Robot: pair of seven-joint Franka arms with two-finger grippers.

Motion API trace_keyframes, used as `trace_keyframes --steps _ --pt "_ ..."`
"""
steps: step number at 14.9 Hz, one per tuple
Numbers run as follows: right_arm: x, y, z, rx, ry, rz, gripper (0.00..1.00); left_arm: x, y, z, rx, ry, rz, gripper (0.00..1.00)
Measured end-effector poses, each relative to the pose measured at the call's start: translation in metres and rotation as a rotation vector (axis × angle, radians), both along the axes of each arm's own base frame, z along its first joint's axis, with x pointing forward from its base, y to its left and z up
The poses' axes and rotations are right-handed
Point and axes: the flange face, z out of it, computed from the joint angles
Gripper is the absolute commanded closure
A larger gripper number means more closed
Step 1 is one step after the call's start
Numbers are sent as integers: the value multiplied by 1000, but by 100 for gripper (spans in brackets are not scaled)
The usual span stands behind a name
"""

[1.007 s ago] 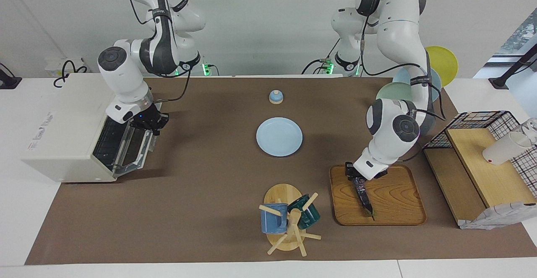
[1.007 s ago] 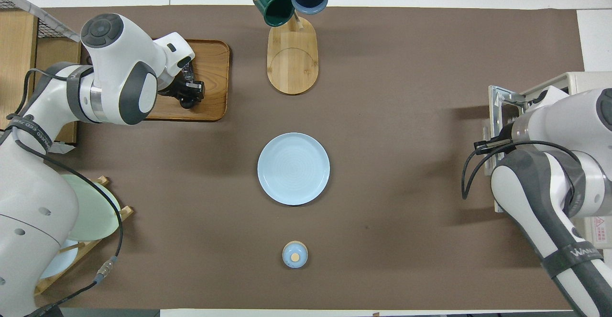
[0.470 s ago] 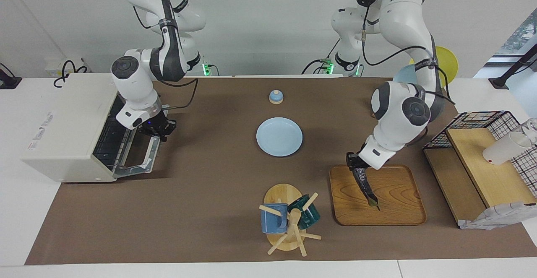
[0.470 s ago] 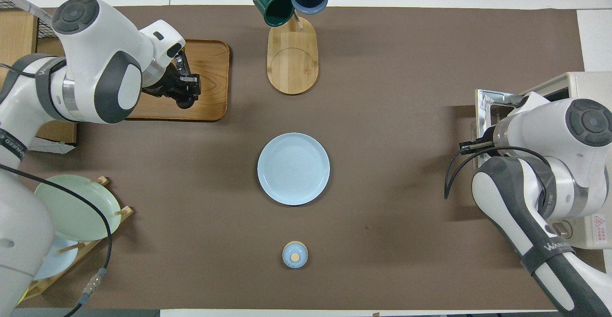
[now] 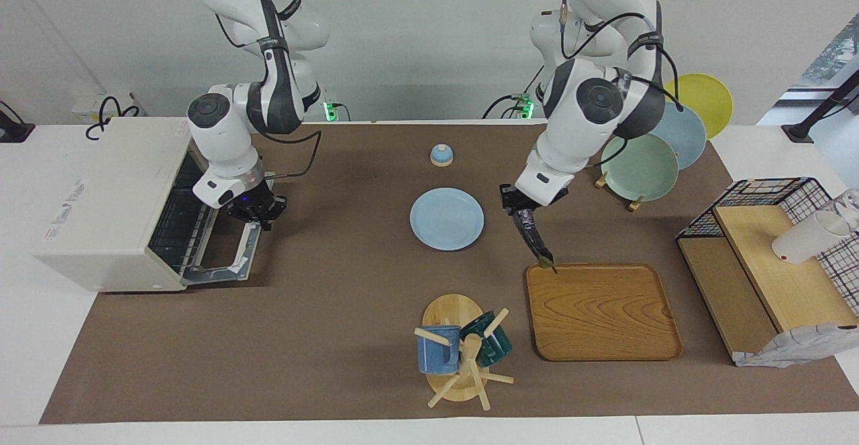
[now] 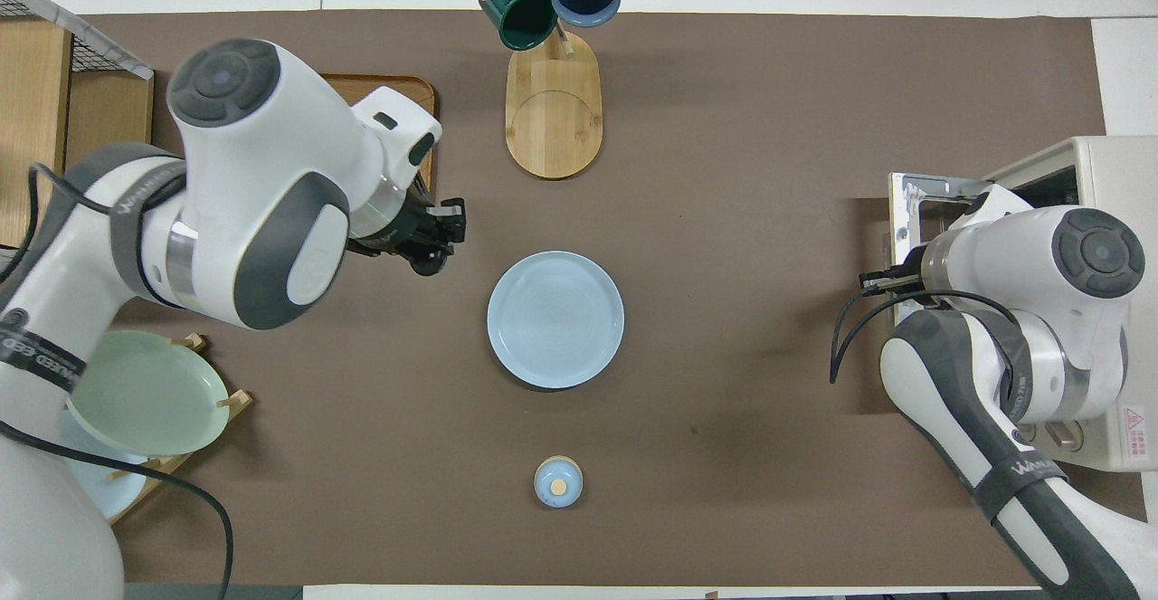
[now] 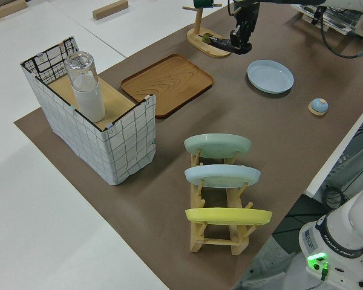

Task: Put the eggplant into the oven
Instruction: 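Lower the eggplant onto the blue plate while the right gripper pulls the door open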

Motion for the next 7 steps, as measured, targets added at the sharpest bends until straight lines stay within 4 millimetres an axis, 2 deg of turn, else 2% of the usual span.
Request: trace_keyframes --steps 2,4,7 --pt "1 0 -7 7 5 -8 100 -26 -37 -14 -9 -35 4 100" --pt "2 -1 -16 25 12 -31 100 -59 -67 -39 -26 -78 -20 100" --pt "3 0 -28 29 20 -38 100 -94 -93 -72 -34 -100 -64 100"
